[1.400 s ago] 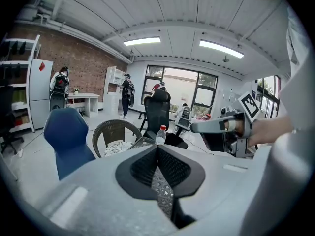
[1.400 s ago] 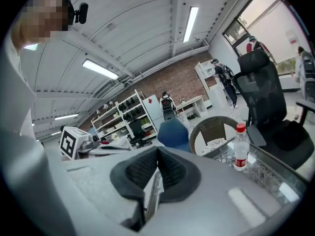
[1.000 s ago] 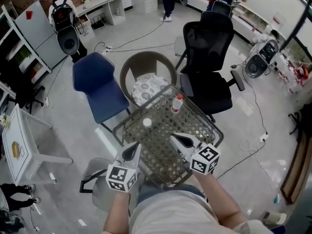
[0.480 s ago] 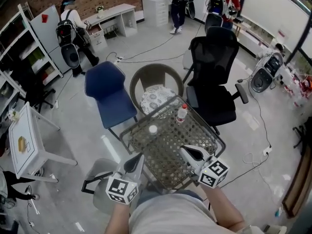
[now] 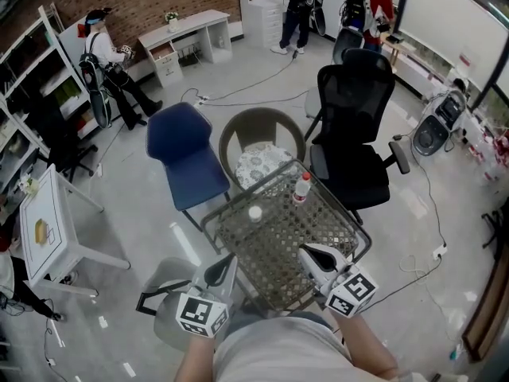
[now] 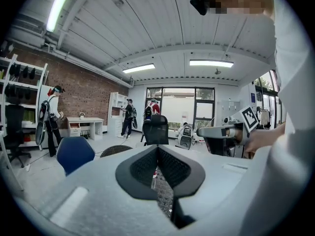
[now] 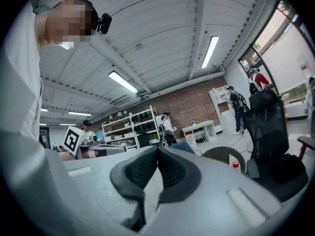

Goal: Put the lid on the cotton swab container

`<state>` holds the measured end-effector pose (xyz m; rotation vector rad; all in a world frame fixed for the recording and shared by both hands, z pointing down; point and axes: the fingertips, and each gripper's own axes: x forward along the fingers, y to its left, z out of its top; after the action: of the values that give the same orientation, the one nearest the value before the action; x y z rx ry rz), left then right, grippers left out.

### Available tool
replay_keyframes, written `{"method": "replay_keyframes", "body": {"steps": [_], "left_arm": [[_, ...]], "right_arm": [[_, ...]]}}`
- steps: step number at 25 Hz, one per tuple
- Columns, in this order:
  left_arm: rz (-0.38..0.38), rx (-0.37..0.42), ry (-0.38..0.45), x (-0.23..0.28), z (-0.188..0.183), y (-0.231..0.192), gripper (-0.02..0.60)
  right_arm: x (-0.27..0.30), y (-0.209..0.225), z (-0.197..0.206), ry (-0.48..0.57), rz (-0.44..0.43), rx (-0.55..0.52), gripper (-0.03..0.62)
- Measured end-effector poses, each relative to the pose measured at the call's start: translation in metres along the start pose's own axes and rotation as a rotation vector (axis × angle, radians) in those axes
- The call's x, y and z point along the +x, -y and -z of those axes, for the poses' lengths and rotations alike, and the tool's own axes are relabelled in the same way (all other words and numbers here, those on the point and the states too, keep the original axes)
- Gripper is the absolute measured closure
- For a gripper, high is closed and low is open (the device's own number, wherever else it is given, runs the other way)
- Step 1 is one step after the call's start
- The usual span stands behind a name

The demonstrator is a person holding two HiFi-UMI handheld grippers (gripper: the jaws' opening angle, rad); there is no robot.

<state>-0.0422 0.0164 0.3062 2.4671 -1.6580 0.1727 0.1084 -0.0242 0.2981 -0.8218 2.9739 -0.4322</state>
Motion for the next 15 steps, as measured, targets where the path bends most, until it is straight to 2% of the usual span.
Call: {"method": "replay_keyframes", "body": {"steps": [10, 15], "left_arm": [[0.005, -0.005, 0.003, 0.0, 0.0003, 0.0023, 0.574], [0.003, -0.002, 0.003, 0.0012, -0.0014, 0.0013, 0.574]], "right_arm": [[-0.0037, 0.0025, -0.0005, -0.012, 0.033, -0.051, 0.591], [-0.0037, 0.0045, -0.0016, -0.009, 0.031, -0.036, 0.591]]}}
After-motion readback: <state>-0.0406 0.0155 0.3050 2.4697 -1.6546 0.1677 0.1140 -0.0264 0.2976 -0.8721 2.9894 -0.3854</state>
